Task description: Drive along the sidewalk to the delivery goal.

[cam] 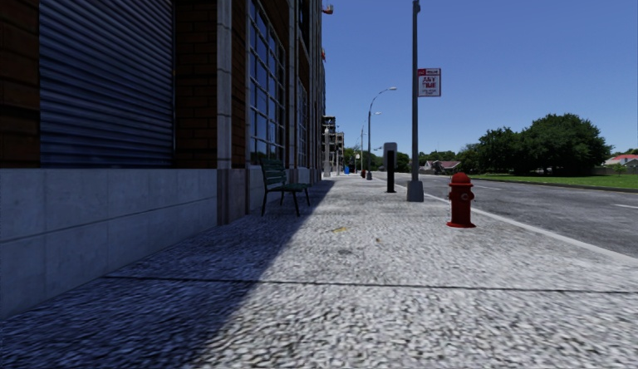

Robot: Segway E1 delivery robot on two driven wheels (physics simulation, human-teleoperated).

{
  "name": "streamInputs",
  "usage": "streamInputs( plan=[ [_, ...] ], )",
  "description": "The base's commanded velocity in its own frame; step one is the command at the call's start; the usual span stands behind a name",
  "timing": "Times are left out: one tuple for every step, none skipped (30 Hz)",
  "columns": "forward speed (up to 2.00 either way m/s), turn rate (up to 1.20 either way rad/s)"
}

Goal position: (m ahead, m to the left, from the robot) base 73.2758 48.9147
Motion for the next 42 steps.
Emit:
streamInputs(
  plan=[
    [1.99, 0.00],
    [1.99, 0.00],
    [1.99, 0.00],
    [2.00, 0.00],
    [2.00, 0.00],
    [2.00, -0.13],
    [2.00, -0.20],
    [2.00, -0.20],
    [2.00, -0.22],
    [2.00, -0.22],
    [2.00, -0.22],
    [2.00, 0.00],
    [2.00, 0.00],
    [2.00, 0.00],
    [2.00, 0.00],
    [2.00, 0.00],
    [1.99, 0.00],
    [1.99, 0.00],
    [1.99, -0.01],
    [1.99, -0.28],
    [1.99, -0.28],
    [1.99, -0.35],
    [2.00, 0.00],
    [2.00, 0.00],
    [2.00, 0.00],
    [2.00, 0.00],
    [2.00, 0.00],
    [2.00, 0.00],
    [2.00, 0.00],
    [2.00, 0.00],
    [2.00, 0.00],
    [2.00, -0.08],
    [2.00, -0.16],
    [2.00, -0.16],
    [2.00, -0.18],
    [2.00, -0.19],
    [2.00, -0.34],
    [2.00, -0.34],
    [2.00, -0.53],
    [2.00, -1.20],
    [2.00, -1.17],
    [2.00, -1.17]
  ],
)
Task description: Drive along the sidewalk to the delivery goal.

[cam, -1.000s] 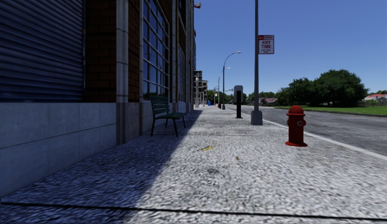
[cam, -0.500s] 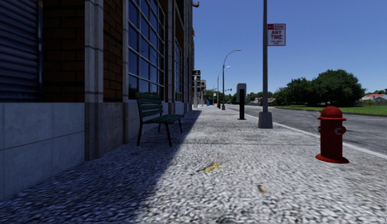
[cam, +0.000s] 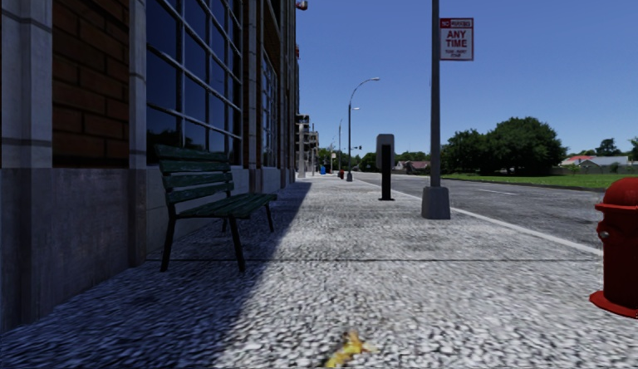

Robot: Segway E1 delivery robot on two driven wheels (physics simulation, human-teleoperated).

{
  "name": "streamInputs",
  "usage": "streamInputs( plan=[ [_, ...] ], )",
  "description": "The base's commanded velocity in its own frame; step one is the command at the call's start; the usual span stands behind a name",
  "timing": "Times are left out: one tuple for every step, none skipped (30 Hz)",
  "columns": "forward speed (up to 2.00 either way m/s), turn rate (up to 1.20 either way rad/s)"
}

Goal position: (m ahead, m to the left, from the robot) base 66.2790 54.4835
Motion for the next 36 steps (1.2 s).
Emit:
streamInputs(
  plan=[
    [2.00, 0.00],
    [1.99, 0.00],
    [1.99, 0.00],
    [1.99, 0.00],
    [1.99, 0.00],
    [1.99, 0.00],
    [1.99, 0.00],
    [1.99, 0.00],
    [1.99, 0.00],
    [1.99, 0.00],
    [1.99, 0.00],
    [1.99, 0.00],
    [1.99, 0.00],
    [1.99, 0.00],
    [1.99, 0.00],
    [1.99, 0.00],
    [1.99, 0.00],
    [1.99, 0.00],
    [1.99, 0.00],
    [1.99, 0.00],
    [1.99, 0.00],
    [1.99, 0.00],
    [1.99, 0.00],
    [1.99, 0.00],
    [1.99, 0.00],
    [1.99, 0.00],
    [1.99, 0.00],
    [1.99, 0.00],
    [1.99, 0.00],
    [1.99, 0.00],
    [1.99, 0.00],
    [1.99, 0.00],
    [1.99, 0.00],
    [1.99, 0.00],
    [1.99, 0.00],
    [1.99, 0.00]
  ],
)
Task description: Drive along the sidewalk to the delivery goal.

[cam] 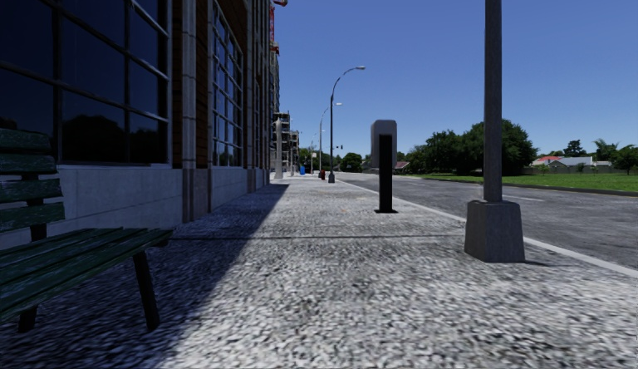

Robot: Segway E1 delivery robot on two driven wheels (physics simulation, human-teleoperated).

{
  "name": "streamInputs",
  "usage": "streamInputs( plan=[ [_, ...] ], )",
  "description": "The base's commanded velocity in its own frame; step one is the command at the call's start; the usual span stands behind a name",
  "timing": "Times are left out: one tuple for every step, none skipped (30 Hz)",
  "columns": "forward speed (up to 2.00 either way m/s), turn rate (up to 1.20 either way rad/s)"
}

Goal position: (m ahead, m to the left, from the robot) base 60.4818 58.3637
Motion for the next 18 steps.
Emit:
streamInputs(
  plan=[
    [1.99, 0.00],
    [1.99, 0.00],
    [1.99, 0.00],
    [1.99, 0.00],
    [1.99, 0.00],
    [1.99, 0.00],
    [1.99, 0.00],
    [1.99, 0.00],
    [1.99, 0.00],
    [1.99, 0.00],
    [1.99, 0.00],
    [1.99, 0.00],
    [1.99, 0.00],
    [1.99, 0.00],
    [1.99, 0.00],
    [1.99, 0.00],
    [1.99, 0.00],
    [1.99, 0.00]
  ],
)
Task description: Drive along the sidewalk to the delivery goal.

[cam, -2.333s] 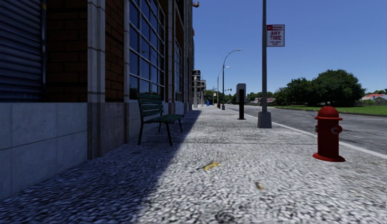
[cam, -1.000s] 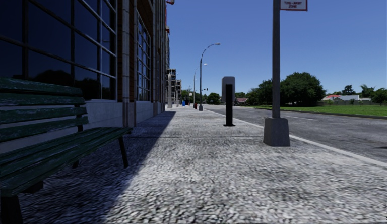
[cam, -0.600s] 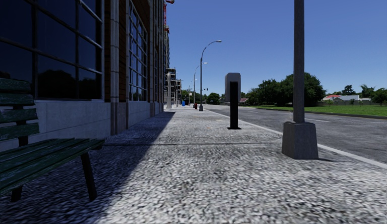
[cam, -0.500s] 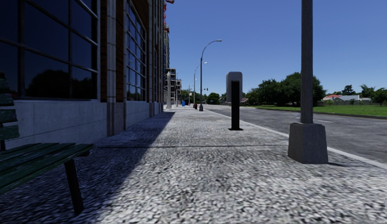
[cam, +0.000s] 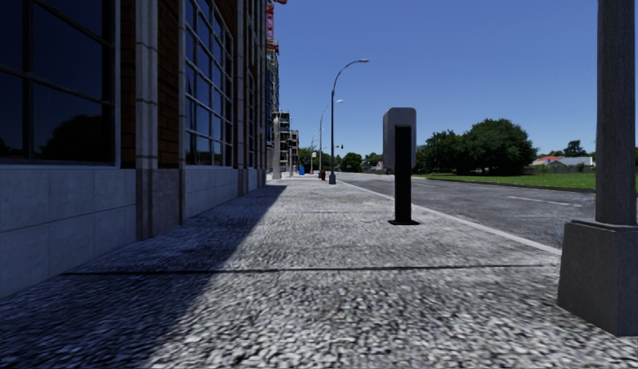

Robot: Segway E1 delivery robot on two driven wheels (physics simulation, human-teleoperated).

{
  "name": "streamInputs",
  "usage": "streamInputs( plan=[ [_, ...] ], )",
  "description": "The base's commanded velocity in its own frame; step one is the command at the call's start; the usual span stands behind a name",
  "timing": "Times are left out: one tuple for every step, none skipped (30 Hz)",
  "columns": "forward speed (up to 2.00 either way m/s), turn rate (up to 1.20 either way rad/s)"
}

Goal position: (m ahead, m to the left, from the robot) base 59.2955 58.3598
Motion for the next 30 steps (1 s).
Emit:
streamInputs(
  plan=[
    [1.99, 0.00],
    [1.99, 0.00],
    [1.99, 0.00],
    [1.99, 0.00],
    [1.99, 0.00],
    [1.99, 0.00],
    [1.99, 0.00],
    [1.99, 0.00],
    [1.99, 0.00],
    [1.99, 0.00],
    [1.99, 0.00],
    [1.99, 0.00],
    [1.99, 0.00],
    [1.99, 0.00],
    [1.99, 0.00],
    [1.99, 0.00],
    [1.99, 0.00],
    [1.99, 0.00],
    [1.99, 0.00],
    [1.99, 0.00],
    [1.99, 0.00],
    [1.99, 0.00],
    [1.99, 0.00],
    [1.99, 0.00],
    [1.99, 0.00],
    [1.99, 0.00],
    [1.99, 0.00],
    [1.99, 0.00],
    [1.99, 0.00],
    [1.99, 0.00]
  ],
)
